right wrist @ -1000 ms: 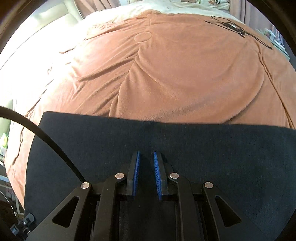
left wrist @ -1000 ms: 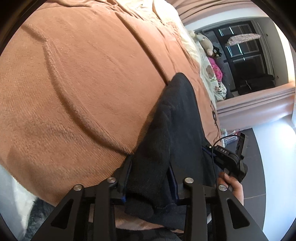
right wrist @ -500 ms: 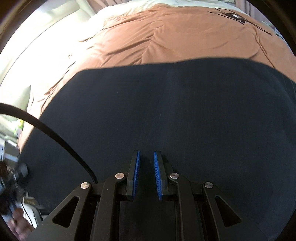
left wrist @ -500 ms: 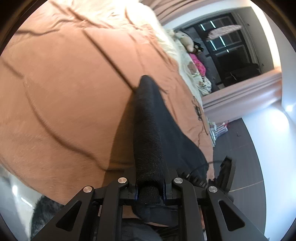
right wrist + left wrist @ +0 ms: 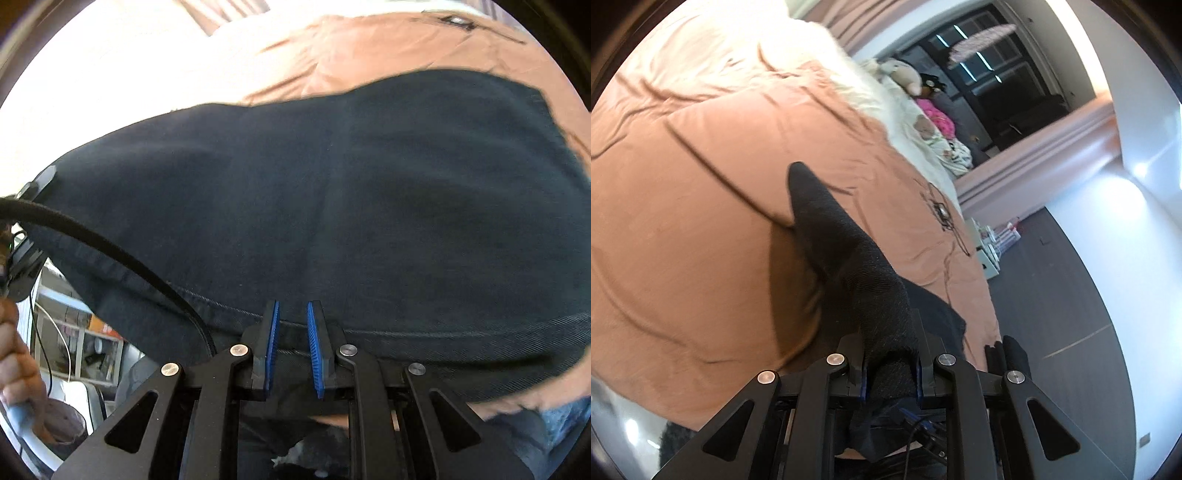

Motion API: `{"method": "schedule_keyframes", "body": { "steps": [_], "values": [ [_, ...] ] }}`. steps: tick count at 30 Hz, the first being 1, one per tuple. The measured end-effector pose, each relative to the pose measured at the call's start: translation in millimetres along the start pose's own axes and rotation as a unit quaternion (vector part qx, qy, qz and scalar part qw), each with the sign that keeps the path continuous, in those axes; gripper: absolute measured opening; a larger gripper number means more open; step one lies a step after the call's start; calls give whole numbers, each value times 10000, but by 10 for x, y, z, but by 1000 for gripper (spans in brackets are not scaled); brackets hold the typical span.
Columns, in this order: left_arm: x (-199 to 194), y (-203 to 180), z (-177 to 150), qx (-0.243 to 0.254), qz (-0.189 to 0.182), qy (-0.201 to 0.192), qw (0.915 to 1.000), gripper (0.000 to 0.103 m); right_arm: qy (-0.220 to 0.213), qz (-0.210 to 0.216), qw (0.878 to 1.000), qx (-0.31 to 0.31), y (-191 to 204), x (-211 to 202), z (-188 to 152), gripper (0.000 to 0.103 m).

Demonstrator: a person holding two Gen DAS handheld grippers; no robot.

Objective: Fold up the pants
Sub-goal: 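Lift and fold the held jeans edge over with the left tool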

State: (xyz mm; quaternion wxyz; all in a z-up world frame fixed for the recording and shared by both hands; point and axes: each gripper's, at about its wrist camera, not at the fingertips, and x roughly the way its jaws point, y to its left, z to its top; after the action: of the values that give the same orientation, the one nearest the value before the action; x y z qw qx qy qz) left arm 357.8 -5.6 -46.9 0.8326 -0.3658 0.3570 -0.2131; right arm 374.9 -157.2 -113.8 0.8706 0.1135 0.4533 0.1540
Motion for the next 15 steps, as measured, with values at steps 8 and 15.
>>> {"method": "schedule_keyframes", "body": {
  "steps": [8, 15],
  "values": [
    [228, -546, 11, 496, -136, 114, 9986, 18, -607, -137, 9975, 327, -505, -624, -89, 22],
    [603, -1112, -35, 995, -267, 351, 9941, 18, -1066, -445, 9914, 620, -947, -1044, -255, 54]
  ]
}}
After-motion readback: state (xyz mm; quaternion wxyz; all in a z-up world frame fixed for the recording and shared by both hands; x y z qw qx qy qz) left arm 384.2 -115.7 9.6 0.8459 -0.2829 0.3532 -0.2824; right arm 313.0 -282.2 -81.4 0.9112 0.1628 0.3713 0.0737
